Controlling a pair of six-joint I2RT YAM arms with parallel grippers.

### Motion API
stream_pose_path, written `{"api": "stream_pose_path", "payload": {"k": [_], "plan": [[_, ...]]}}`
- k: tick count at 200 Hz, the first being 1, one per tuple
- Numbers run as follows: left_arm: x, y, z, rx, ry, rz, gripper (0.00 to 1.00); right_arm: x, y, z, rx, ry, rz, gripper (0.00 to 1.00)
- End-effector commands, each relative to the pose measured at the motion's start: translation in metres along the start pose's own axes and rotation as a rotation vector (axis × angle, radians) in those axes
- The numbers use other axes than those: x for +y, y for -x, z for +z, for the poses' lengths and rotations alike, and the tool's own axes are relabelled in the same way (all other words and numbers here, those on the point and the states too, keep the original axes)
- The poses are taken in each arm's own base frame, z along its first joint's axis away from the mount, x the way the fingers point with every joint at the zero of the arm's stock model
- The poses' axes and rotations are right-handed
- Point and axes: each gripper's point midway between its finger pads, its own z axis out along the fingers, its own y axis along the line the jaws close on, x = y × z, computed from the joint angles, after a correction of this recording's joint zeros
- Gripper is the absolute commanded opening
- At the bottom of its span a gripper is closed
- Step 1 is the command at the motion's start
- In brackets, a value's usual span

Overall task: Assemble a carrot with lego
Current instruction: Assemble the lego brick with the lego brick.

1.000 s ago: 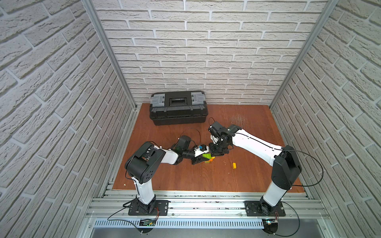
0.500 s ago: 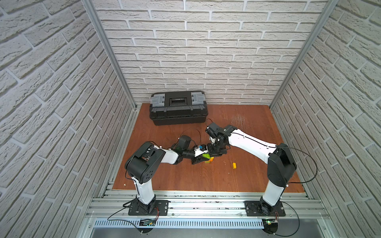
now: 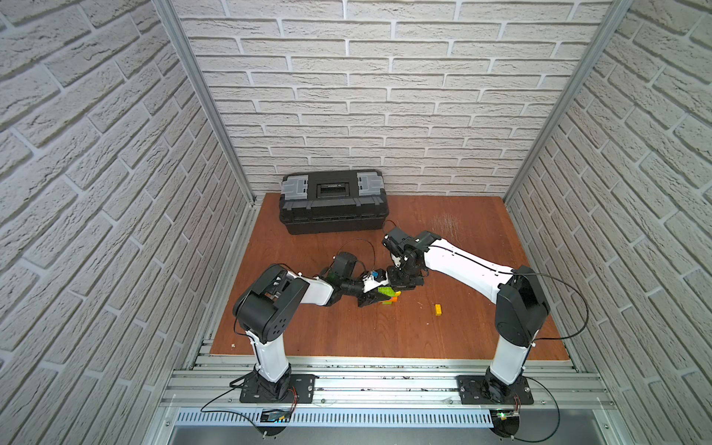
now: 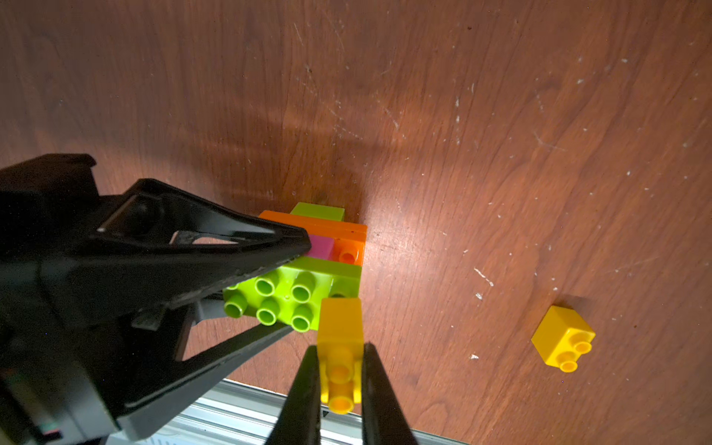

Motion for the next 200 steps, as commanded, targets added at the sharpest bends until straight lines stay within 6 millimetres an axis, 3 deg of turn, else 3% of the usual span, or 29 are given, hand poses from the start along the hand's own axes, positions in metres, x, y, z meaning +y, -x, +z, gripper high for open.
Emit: {"api": "stream_pose_path", "payload": {"k": [1, 90, 200], "plan": [[0.0, -0.003, 0.003, 0.01, -0.013, -0.002, 0.11, 0.004, -0.001, 0.007, 0.01, -0.004, -0.001, 0.02], [-0.003, -0.008, 0.008, 0.019, -0.028, -0.015, 0.0, 0.011, 0.001, 0.014, 0.023, 0.012, 0.012, 0.02], [-0.009, -0.019, 0.016, 0.014, -0.021, -0.037, 0.0, 0.014, -0.004, 0.028, 0.051, 0.0, 0.037, 0.02]]}}
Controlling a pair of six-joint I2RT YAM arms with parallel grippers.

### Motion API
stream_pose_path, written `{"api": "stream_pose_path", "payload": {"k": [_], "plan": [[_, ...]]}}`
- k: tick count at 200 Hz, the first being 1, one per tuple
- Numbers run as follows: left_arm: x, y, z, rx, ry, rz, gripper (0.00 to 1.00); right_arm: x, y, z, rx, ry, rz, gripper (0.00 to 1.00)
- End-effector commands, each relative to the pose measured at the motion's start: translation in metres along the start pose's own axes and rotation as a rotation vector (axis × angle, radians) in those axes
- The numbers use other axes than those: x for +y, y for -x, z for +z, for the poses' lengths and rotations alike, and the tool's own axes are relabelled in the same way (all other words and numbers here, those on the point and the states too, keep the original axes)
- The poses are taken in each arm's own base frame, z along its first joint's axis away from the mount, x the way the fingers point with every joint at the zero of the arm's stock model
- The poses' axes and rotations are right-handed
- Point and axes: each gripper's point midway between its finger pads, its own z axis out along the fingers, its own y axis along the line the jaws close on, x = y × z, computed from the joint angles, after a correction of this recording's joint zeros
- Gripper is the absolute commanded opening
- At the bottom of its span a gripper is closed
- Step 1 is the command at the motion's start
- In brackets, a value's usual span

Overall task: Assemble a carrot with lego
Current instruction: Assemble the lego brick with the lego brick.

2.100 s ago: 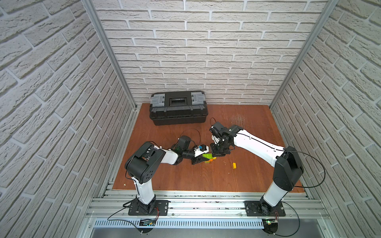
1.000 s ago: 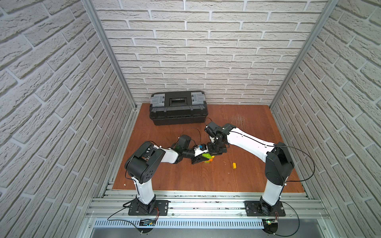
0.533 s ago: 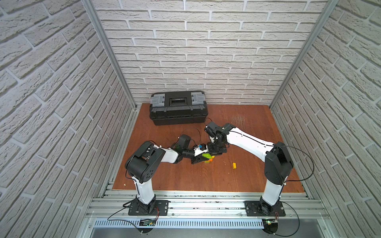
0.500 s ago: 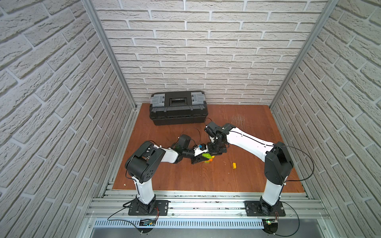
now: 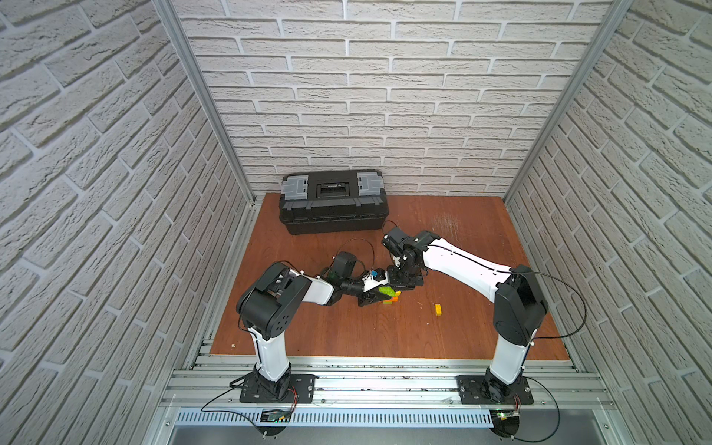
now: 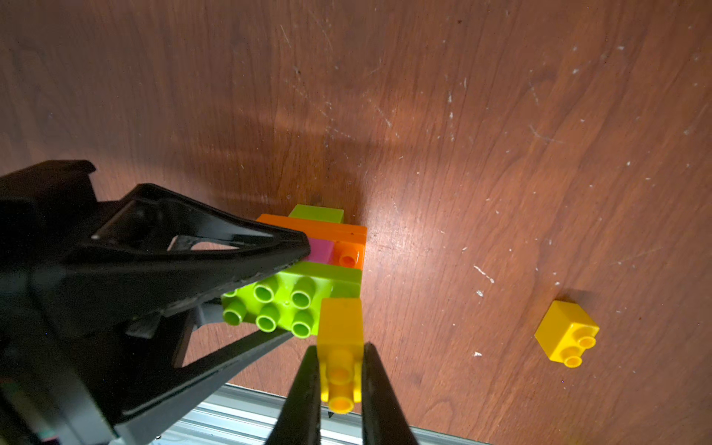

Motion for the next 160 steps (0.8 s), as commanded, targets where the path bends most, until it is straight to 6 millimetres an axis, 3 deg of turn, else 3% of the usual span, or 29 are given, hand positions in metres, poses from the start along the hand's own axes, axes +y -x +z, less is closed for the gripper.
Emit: {"api": "stream_pose_path", "payload": {"k": [1, 160], "plan": [[-0.011, -0.019, 0.012, 0.042, -0.011, -0.036, 0.0, 0.014, -0.006, 0.025, 0.045, 0.006, -0.006, 0.02], [-0.012, -0.024, 0.013, 0.047, -0.007, -0.039, 0.0, 0.001, -0.019, 0.061, 0.103, -0.053, 0.01, 0.02]]}}
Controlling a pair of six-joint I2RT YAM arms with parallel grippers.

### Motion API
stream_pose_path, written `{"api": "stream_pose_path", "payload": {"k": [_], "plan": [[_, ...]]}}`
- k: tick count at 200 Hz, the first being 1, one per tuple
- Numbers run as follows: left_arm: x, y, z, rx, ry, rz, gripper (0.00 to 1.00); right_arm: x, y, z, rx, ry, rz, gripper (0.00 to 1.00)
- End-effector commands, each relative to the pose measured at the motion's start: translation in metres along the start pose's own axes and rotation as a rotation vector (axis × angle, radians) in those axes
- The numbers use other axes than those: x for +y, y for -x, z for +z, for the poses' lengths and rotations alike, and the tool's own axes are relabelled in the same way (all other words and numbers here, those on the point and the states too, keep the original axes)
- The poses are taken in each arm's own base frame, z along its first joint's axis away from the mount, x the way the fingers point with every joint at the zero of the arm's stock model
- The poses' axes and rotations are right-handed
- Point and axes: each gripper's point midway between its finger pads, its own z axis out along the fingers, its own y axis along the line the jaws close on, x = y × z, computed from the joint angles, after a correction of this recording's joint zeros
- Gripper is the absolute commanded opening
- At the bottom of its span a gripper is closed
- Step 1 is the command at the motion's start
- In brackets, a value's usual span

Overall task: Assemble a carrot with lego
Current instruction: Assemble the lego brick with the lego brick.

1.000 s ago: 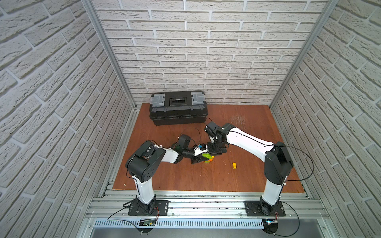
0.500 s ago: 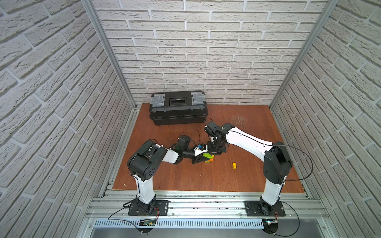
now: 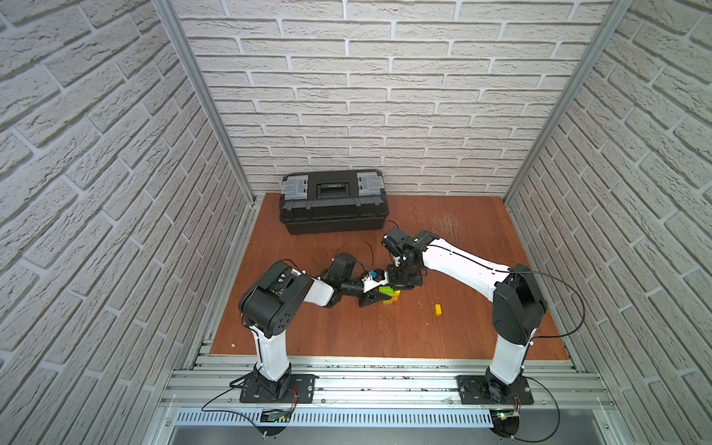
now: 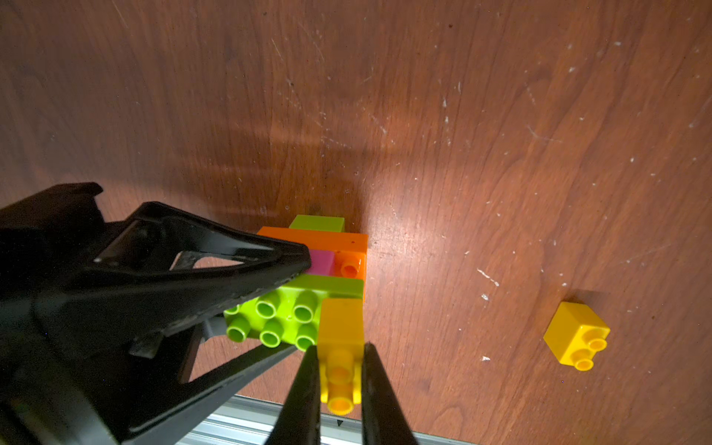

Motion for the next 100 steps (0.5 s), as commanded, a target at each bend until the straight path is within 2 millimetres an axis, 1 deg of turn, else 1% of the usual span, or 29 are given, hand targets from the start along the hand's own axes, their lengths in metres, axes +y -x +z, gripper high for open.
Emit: {"api": "stream_pose_path", "payload": {"k": [1, 42, 44, 46, 72, 100], "plan": [[-0.012, -0.024, 0.011, 0.072, -0.01, -0.044, 0.0, 0.0, -0.021, 0.056, 0.106, -0.054, -0.017, 0.02], [-0.012, -0.025, 0.011, 0.075, -0.012, -0.05, 0.0, 0.0, -0.025, 0.062, 0.11, -0.049, -0.008, 0.02], [-0.013, -0.025, 0.011, 0.075, -0.012, -0.049, 0.0, -0.002, -0.026, 0.069, 0.127, -0.063, -0.004, 0.02], [-0.013, -0.025, 0.011, 0.075, -0.012, -0.048, 0.0, -0.003, -0.027, 0.071, 0.132, -0.068, -0.006, 0.02], [-0.014, -0.026, 0.012, 0.076, -0.018, -0.05, 0.0, -0.003, -0.027, 0.074, 0.134, -0.074, -0.002, 0.02], [-0.014, -0.027, 0.013, 0.08, -0.019, -0.049, 0.0, -0.002, -0.026, 0.074, 0.132, -0.07, -0.002, 0.08]]}}
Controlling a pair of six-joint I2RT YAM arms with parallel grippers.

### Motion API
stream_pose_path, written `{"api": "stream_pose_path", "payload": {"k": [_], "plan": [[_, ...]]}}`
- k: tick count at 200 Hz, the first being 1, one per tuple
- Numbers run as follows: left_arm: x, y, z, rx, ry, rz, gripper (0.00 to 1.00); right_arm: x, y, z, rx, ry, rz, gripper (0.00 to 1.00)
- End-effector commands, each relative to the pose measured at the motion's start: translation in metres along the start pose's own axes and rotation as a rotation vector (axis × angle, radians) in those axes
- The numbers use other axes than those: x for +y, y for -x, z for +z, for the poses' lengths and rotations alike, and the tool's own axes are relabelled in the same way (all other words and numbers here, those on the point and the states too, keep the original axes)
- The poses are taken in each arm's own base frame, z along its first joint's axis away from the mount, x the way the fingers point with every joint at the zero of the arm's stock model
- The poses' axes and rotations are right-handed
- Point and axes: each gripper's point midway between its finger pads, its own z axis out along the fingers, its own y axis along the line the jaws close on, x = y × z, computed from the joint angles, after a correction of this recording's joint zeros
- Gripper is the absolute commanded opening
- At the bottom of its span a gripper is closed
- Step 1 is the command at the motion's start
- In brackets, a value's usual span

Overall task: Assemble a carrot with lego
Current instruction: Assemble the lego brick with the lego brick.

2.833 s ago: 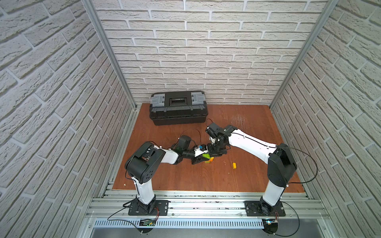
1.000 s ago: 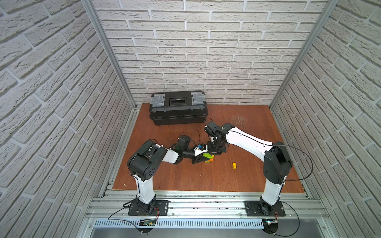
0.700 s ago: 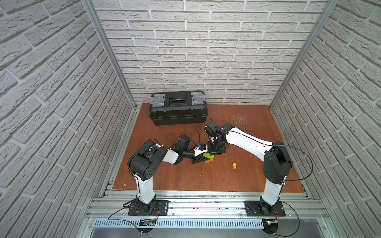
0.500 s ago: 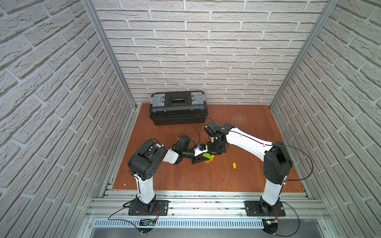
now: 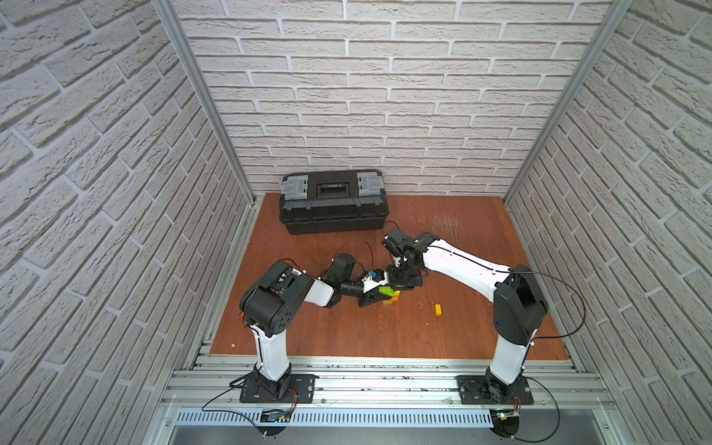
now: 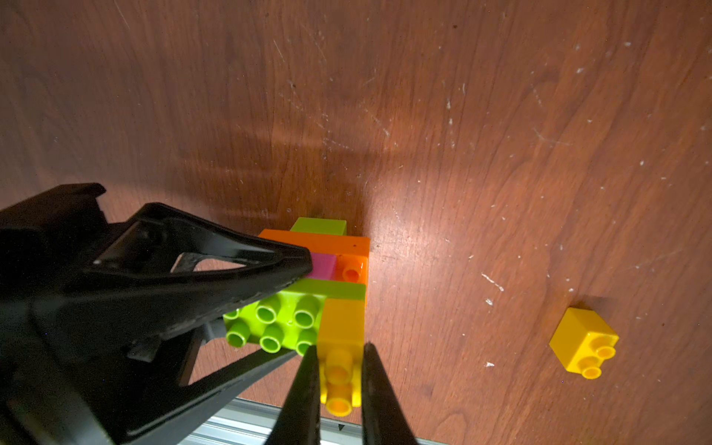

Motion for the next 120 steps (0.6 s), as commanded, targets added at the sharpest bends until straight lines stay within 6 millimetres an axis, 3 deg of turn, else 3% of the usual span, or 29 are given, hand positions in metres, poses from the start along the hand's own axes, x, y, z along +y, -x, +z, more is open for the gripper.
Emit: {"api": "stream_pose_path", "payload": {"k": [1, 55, 67, 120], "plan": [[-0.014, -0.027, 0.012, 0.088, -0.016, -0.053, 0.0, -0.002, -0.026, 0.067, 0.127, -0.075, -0.013, 0.08], [-0.015, -0.027, 0.014, 0.092, -0.019, -0.054, 0.0, 0.0, -0.02, 0.052, 0.099, -0.078, -0.028, 0.33], [-0.014, -0.027, 0.014, 0.093, -0.019, -0.055, 0.0, 0.003, -0.016, 0.036, 0.066, -0.06, -0.033, 0.38], [-0.011, -0.024, 0.012, 0.098, -0.002, -0.046, 0.0, 0.007, -0.006, 0.0, 0.006, -0.03, -0.051, 0.46]]}}
